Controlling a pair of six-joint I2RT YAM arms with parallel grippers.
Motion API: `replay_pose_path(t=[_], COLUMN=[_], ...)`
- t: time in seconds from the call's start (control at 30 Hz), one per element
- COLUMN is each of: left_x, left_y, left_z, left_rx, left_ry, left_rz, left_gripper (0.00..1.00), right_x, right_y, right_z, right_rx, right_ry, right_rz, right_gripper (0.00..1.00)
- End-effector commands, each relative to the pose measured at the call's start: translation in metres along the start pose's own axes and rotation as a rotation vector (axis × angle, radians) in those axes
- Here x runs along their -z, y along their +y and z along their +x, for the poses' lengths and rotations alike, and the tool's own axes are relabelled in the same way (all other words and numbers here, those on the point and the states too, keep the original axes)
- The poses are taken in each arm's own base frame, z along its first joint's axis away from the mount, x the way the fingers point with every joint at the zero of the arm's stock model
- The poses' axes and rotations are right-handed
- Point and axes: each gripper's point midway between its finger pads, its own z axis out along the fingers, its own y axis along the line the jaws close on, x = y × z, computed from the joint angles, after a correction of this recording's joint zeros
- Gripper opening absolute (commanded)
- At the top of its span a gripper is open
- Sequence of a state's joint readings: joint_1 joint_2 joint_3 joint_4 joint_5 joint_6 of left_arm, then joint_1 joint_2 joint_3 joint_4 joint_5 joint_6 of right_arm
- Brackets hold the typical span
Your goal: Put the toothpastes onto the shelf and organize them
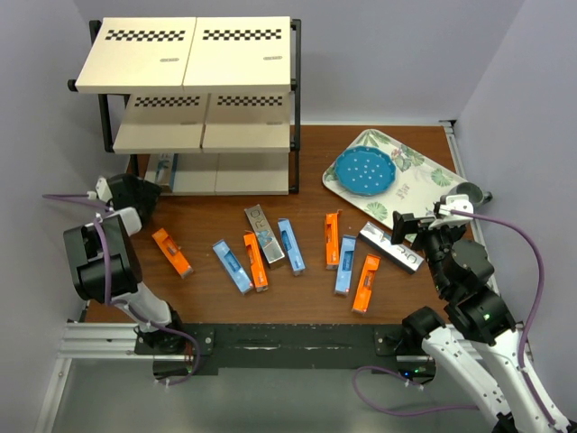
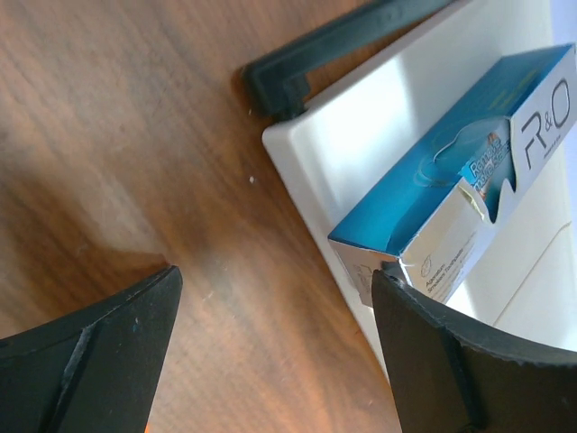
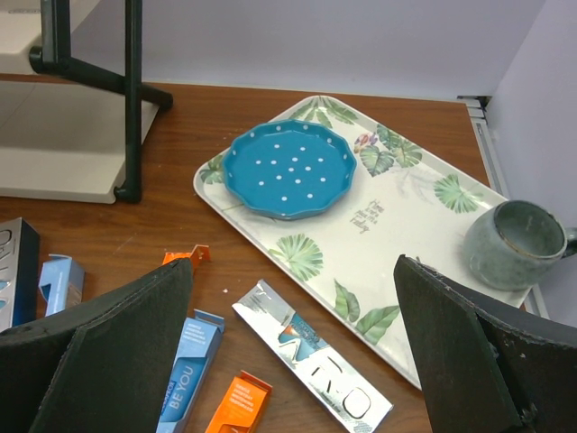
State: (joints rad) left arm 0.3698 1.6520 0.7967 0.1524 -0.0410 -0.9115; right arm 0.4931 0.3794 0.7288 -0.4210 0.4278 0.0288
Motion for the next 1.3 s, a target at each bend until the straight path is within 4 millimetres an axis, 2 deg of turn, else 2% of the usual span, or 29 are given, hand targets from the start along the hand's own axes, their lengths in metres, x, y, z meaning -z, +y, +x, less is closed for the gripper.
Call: replay_pose_path(t=[0.0, 0.43, 0.57, 0.67, 0.9, 0.97, 1.0, 1.03, 1.07, 1.1, 1.13, 1.2, 1.23, 1.27], left_x=[-0.006, -0.010, -0.007, 0.008, 0.068, 0.082, 0.094, 0.102, 0.109, 0.121, 0.130, 0.150, 0.160, 0.167], left_y=[-0.017, -0.015, -0.017, -0.018, -0.016, -0.012, -0.016, -0.022, -0.017, -0.022, -0.028, -0.027, -0.033, -0.027], left_z=[-0.022, -0.033, -0.031, -0.032, -0.019, -0.005, -0.006, 0.005, 0.010, 0.010, 0.021, 0.029, 0.041, 0.046], left_rx=[0.043, 0.045, 0.023, -0.011, -0.142, -0.191, -0.221, -0.258, -0.286, -0.318, -0.350, -0.358, -0.377, -0.378], left_ry=[-0.055, -0.083, -0.060, -0.064, -0.077, -0.050, -0.069, -0.057, -0.058, -0.079, -0.067, -0.070, -0.055, -0.046], left_rz=[0.009, -0.013, -0.015, 0.005, 0.059, 0.045, 0.059, 0.071, 0.046, 0.065, 0.081, 0.093, 0.124, 0.105], left_gripper=[0.92, 0.91, 0.91, 0.91, 0.91, 0.91, 0.91, 0.91, 0.91, 0.91, 0.91, 0.90, 0.89, 0.89], right_x=[-0.003, -0.003, -0.002, -0.001, 0.004, 0.006, 0.007, 0.009, 0.010, 0.011, 0.012, 0.015, 0.016, 0.017], right_y=[0.000, -0.001, -0.001, 0.000, 0.006, 0.008, 0.010, 0.012, 0.013, 0.015, 0.016, 0.019, 0.020, 0.023], right_z=[-0.010, -0.011, -0.012, -0.013, -0.012, -0.012, -0.012, -0.013, -0.013, -0.013, -0.013, -0.012, -0.012, -0.008], right_rx=[0.004, 0.009, 0.008, 0.001, -0.012, -0.022, -0.032, -0.039, -0.046, -0.057, -0.064, -0.083, -0.088, -0.092], right_ry=[-0.029, -0.030, -0.033, -0.039, -0.045, -0.046, -0.044, -0.046, -0.050, -0.049, -0.051, -0.052, -0.054, -0.045], right_rz=[0.006, 0.013, 0.011, 0.002, -0.042, -0.059, -0.068, -0.081, -0.089, -0.101, -0.108, -0.128, -0.138, -0.151], right_gripper=[0.99, 0.98, 0.99, 0.99, 0.98, 0.99, 0.99, 0.99, 0.98, 0.98, 0.99, 0.99, 0.99, 0.99])
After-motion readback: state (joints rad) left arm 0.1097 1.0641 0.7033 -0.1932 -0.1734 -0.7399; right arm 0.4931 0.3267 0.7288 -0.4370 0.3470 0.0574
